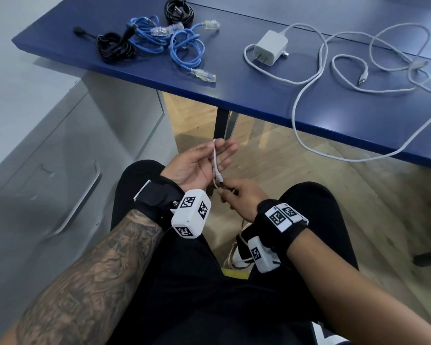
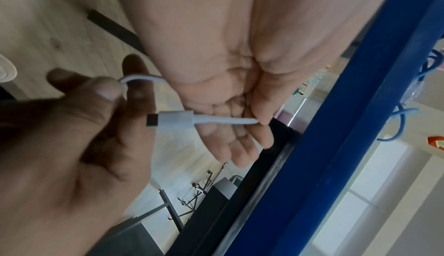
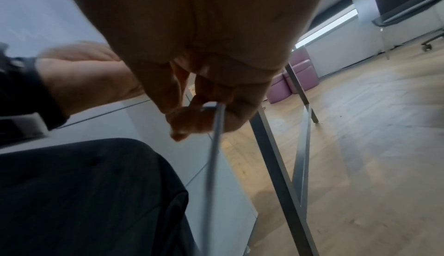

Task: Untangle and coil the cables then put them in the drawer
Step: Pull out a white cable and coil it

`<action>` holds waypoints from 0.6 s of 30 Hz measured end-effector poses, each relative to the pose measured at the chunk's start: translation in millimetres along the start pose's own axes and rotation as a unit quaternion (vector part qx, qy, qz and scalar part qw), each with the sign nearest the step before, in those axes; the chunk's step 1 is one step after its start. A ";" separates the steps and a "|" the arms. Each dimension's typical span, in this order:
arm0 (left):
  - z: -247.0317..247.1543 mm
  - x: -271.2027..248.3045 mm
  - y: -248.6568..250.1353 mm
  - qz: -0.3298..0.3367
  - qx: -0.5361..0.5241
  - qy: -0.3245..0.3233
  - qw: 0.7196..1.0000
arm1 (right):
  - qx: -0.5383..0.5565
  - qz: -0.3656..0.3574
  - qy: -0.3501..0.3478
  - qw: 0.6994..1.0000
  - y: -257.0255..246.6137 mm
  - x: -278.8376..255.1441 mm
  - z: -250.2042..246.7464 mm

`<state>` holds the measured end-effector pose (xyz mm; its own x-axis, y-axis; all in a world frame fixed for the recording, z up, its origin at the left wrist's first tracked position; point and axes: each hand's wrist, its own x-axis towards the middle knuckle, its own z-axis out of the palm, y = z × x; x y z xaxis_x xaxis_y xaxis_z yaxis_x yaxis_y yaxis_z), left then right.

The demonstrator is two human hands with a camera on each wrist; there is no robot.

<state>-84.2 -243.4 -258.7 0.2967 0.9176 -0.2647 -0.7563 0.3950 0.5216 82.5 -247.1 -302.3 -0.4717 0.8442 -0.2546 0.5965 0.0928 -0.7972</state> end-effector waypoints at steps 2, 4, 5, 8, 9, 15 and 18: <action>-1.8 1.7 -0.4 0.021 -0.019 0.027 0.999 | 0.009 0.003 -0.025 1.000 -3.7 -2.8 1.6; -6.0 3.6 -0.5 0.045 -0.017 0.056 0.997 | 0.001 -0.002 -0.040 0.999 -7.1 -6.1 0.5; -8.6 4.6 -0.7 0.057 -0.008 0.071 0.996 | -0.007 -0.009 -0.041 0.999 -10.0 -8.1 -2.3; -13.3 7.5 -1.9 0.079 0.034 0.106 0.991 | 0.004 -0.010 -0.028 1.000 -18.1 -12.8 -11.9; -13.5 8.3 -2.7 0.084 0.047 0.113 0.989 | 0.024 -0.011 -0.022 0.999 -19.8 -13.5 -14.7; -14.0 9.6 0.2 0.090 -0.001 0.129 0.987 | 0.082 -0.005 0.005 0.997 -26.4 -15.6 -23.3; -13.9 8.8 1.6 0.090 -0.019 0.131 0.987 | 0.037 -0.020 0.009 0.999 -25.9 -15.2 -28.0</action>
<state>-90.9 -235.4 -271.5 -0.0014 0.9274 -0.3740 -0.8057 0.2205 0.5497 92.5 -247.5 -262.5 -0.4817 0.8503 -0.2122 0.5279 0.0883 -0.8447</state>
